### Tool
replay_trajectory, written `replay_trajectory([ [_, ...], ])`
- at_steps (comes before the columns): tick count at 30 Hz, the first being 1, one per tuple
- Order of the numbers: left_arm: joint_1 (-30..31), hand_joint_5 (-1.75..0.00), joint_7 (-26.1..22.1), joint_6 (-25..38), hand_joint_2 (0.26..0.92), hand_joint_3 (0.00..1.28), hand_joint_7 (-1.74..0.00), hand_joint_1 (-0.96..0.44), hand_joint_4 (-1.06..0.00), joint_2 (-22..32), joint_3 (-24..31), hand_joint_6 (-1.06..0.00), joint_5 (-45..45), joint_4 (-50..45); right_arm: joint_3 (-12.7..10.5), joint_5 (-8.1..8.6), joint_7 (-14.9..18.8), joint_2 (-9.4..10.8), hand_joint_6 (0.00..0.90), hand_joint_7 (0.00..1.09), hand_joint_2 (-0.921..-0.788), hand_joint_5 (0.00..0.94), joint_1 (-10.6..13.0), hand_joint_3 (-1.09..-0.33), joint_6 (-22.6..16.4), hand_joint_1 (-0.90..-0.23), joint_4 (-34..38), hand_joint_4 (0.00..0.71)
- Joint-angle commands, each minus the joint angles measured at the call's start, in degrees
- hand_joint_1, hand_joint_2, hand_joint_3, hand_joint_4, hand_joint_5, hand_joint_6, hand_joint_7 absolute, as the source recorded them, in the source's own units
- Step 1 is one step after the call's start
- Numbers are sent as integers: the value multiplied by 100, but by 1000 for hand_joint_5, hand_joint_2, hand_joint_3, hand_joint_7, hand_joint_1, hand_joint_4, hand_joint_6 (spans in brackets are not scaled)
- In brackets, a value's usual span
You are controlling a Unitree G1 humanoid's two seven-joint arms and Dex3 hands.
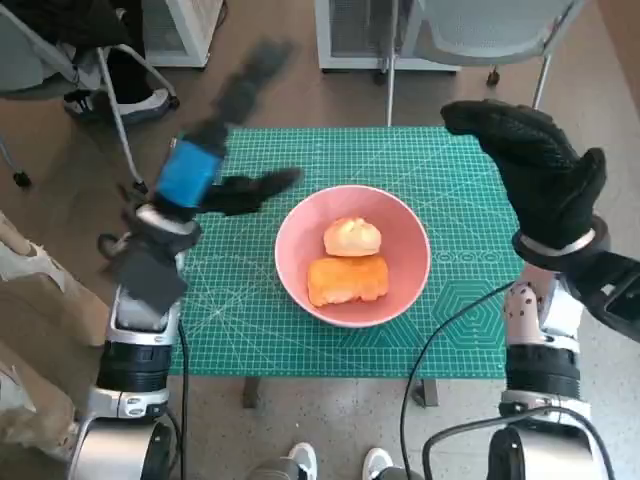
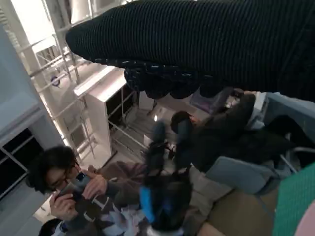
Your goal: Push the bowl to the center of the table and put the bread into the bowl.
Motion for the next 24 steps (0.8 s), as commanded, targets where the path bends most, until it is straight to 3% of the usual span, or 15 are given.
replay_trajectory([
  [1, 254, -32, -281, -273, 921, 479, -101, -786, -101, -185, 269, -188, -775, 123, 111, -330, -304, 85, 1, 498, -921, 1, -7, -698, -163, -630, 15, 189],
  [11, 353, -24, -541, -392, 921, 492, -87, -785, -112, -224, 346, -169, -1062, 139, 198, -459, -569, 77, -1, 488, -921, 0, -24, -716, -186, -633, 4, 177],
  [15, 515, -18, -580, -409, 921, 497, -83, -774, -106, -243, 378, -160, -1101, 91, 244, -582, -799, 90, -1, 484, -921, 0, 16, -717, -111, -634, -114, 165],
  [24, 802, -8, -522, -57, 921, 527, -81, -753, -98, -270, 366, -143, -1082, -226, 312, -596, -965, 54, -1, 471, -921, 0, 110, -720, 56, -634, -324, 149],
])
